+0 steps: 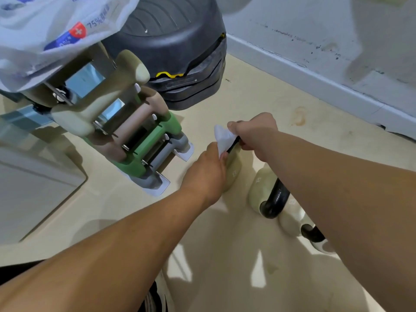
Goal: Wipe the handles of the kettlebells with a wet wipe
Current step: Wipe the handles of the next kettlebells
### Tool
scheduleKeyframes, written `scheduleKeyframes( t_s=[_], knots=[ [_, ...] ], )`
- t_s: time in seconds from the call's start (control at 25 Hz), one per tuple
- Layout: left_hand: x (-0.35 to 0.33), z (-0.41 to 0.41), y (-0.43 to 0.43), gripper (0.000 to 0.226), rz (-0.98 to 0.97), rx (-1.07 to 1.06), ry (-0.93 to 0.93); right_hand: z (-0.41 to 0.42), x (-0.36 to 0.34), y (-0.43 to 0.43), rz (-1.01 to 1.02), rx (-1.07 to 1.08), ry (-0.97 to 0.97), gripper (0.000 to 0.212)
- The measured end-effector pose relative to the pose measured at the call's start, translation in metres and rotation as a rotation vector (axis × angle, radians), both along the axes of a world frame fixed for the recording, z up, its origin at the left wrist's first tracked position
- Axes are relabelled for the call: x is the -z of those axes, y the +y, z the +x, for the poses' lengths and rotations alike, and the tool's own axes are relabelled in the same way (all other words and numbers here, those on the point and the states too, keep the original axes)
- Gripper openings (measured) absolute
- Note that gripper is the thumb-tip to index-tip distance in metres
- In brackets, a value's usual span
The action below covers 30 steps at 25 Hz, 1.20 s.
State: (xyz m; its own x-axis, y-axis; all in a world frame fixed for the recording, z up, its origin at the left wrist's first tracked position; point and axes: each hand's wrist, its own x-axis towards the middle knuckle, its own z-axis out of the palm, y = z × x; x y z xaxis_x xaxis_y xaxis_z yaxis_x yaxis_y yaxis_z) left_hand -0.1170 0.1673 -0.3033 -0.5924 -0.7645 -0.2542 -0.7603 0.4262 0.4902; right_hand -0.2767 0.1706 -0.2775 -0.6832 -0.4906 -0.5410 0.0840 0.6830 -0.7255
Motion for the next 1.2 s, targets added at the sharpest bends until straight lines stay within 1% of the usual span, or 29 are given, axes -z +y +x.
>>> scheduleKeyframes(
  t_s=[0.08, 0.12, 0.16, 0.2, 0.28, 0.32, 0.36, 0.4, 0.44, 0.48, 0.52, 0.56, 0.64, 0.72, 0.76, 0.8, 0.84, 0.88, 0.92, 0.96, 1.0, 1.08, 1.12, 1.16, 1.2],
  knots=[
    [0.004, 0.012, 0.008, 0.023, 0.034, 0.0, 0.085, -0.003, -0.003, 0.003, 0.019, -0.098, 0.04, 0.043],
    [0.002, 0.022, 0.015, 0.027, 0.049, 0.002, 0.096, -0.005, -0.006, 0.007, 0.024, -0.147, 0.066, 0.045],
    [0.001, 0.032, 0.021, 0.032, 0.065, -0.008, 0.06, -0.007, -0.009, 0.012, 0.029, -0.195, 0.119, 0.045],
    [-0.003, 0.04, 0.027, 0.034, 0.08, -0.011, -0.049, -0.011, -0.014, 0.019, 0.04, -0.234, 0.199, 0.044],
    [-0.018, 0.044, 0.034, 0.03, 0.129, 0.086, -0.479, -0.015, -0.024, 0.036, 0.06, -0.27, 0.368, 0.041],
    [-0.03, 0.039, 0.039, 0.03, 0.202, 0.157, -0.669, -0.018, -0.028, 0.046, 0.068, -0.261, 0.434, 0.036],
    [-0.041, 0.03, 0.044, 0.031, 0.308, 0.216, -0.713, -0.023, -0.03, 0.058, 0.081, -0.234, 0.485, 0.032],
    [-0.049, 0.02, 0.05, 0.035, 0.417, 0.224, -0.623, -0.028, -0.032, 0.071, 0.102, -0.204, 0.524, 0.03],
    [-0.054, 0.009, 0.054, 0.039, 0.473, 0.199, -0.465, -0.033, -0.032, 0.085, 0.118, -0.175, 0.546, 0.03],
    [-0.058, -0.004, 0.058, 0.043, 0.448, 0.173, -0.312, -0.039, -0.032, 0.101, 0.128, -0.146, 0.538, 0.031],
    [-0.064, -0.02, 0.058, 0.047, 0.384, 0.164, -0.204, -0.045, -0.029, 0.114, 0.122, -0.112, 0.495, 0.033],
    [-0.065, -0.036, 0.057, 0.05, 0.32, 0.144, -0.137, -0.05, -0.027, 0.126, 0.094, -0.057, 0.413, 0.035],
    [-0.067, -0.06, 0.059, 0.05, 0.186, 0.142, -0.051, -0.054, -0.022, 0.145, 0.017, 0.067, 0.177, 0.037],
    [-0.057, -0.079, 0.068, 0.041, 0.004, 0.176, -0.028, -0.057, -0.017, 0.157, -0.04, 0.138, -0.004, 0.036],
    [-0.049, -0.083, 0.075, 0.036, 0.001, 0.207, -0.019, -0.059, -0.015, 0.161, -0.059, 0.137, -0.046, 0.037],
    [-0.043, -0.084, 0.084, 0.039, 0.09, 0.227, -0.01, -0.061, -0.013, 0.163, -0.074, 0.131, -0.069, 0.039],
    [-0.04, -0.085, 0.094, 0.045, 0.209, 0.225, 0.062, -0.064, -0.012, 0.163, -0.09, 0.128, -0.083, 0.039],
    [-0.034, -0.087, 0.102, 0.044, 0.297, 0.159, 0.175, -0.067, -0.012, 0.161, -0.107, 0.133, -0.1, 0.037],
    [-0.033, -0.089, 0.112, 0.038, 0.344, 0.03, 0.288, -0.07, -0.013, 0.157, -0.13, 0.15, -0.119, 0.032],
    [-0.034, -0.09, 0.12, 0.038, 0.345, -0.073, 0.336, -0.072, -0.015, 0.152, -0.148, 0.163, -0.135, 0.025],
    [-0.034, -0.088, 0.127, 0.043, 0.3, -0.106, 0.347, -0.076, -0.014, 0.146, -0.143, 0.145, -0.128, 0.018],
    [-0.03, -0.086, 0.134, 0.048, 0.141, -0.025, 0.29, -0.084, -0.01, 0.135, -0.047, -0.019, -0.029, 0.011],
    [-0.026, -0.088, 0.13, 0.05, 0.079, 0.019, 0.232, -0.087, -0.012, 0.132, 0.007, -0.114, 0.018, 0.01],
    [-0.024, -0.096, 0.122, 0.053, 0.06, 0.063, 0.144, -0.09, -0.015, 0.129, 0.042, -0.182, 0.053, 0.012],
    [-0.026, -0.111, 0.11, 0.054, 0.078, 0.104, 0.036, -0.094, -0.02, 0.127, 0.058, -0.219, 0.065, 0.02]
  ],
)
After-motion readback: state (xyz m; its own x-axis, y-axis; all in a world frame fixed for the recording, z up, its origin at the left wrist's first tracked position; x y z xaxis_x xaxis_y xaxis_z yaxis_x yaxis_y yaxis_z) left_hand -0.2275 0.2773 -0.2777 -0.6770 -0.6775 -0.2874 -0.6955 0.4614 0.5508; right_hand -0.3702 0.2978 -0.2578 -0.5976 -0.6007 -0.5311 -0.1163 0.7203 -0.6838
